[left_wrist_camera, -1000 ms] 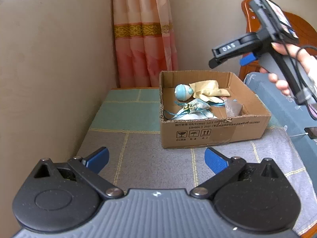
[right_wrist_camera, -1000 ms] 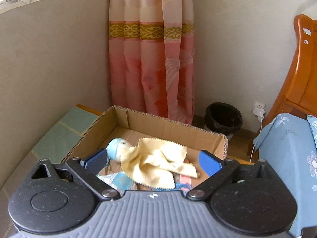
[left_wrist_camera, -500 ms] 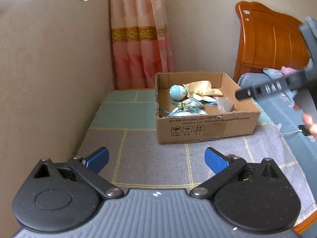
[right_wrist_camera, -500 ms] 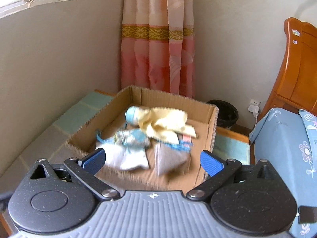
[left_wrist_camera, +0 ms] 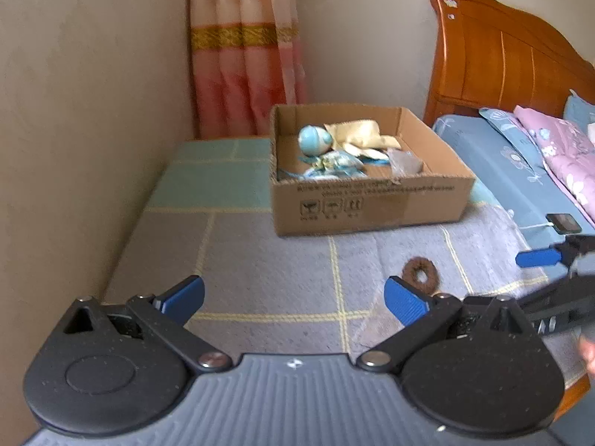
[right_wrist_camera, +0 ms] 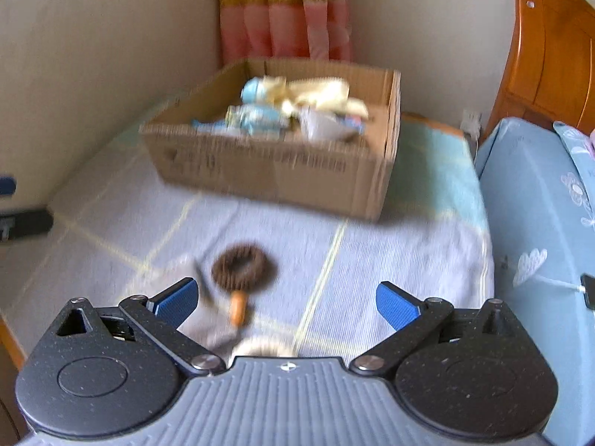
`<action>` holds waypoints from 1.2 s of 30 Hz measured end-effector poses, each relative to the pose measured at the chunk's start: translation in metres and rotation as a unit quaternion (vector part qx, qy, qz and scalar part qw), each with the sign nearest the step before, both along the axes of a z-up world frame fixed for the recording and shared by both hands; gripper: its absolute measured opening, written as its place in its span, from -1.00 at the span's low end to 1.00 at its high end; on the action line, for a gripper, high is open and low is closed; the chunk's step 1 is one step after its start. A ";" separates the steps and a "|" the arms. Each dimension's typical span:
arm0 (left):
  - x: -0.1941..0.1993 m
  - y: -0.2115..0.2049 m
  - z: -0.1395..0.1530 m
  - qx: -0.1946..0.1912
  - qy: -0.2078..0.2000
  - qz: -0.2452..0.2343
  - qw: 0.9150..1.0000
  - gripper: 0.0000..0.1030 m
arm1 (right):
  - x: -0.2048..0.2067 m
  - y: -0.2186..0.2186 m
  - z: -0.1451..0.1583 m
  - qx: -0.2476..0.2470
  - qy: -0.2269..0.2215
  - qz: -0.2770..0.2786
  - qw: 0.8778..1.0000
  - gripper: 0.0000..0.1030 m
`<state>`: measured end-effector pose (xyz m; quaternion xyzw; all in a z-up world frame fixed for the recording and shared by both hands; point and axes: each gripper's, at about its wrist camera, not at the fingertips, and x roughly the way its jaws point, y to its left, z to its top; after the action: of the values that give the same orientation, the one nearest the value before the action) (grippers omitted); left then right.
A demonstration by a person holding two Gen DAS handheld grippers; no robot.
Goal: Organize soft objects
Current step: 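Move both grippers back over the remaining items on the bed, then grasp the grey pouch with the left gripper while the right gripper approaches the white ring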
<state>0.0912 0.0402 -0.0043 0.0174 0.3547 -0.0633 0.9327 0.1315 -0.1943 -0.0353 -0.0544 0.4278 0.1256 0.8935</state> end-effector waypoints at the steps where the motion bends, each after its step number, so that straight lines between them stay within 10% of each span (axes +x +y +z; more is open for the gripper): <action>1: 0.000 0.000 -0.002 -0.001 0.003 -0.004 1.000 0.99 | -0.006 0.001 -0.004 -0.009 0.001 0.001 1.000 1.00; 14: -0.001 -0.019 -0.027 -0.006 0.050 -0.074 0.996 0.99 | -0.036 0.003 -0.036 -0.101 0.015 0.011 0.995 1.00; 36: 0.022 -0.064 -0.078 0.017 0.101 -0.200 0.974 0.97 | -0.040 -0.025 -0.045 -0.028 0.011 0.029 0.999 1.00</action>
<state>0.1130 -0.0238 -0.0822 0.0976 0.4373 -0.2444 0.8600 0.0912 -0.2192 -0.0806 -0.0900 0.4388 0.1400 0.8831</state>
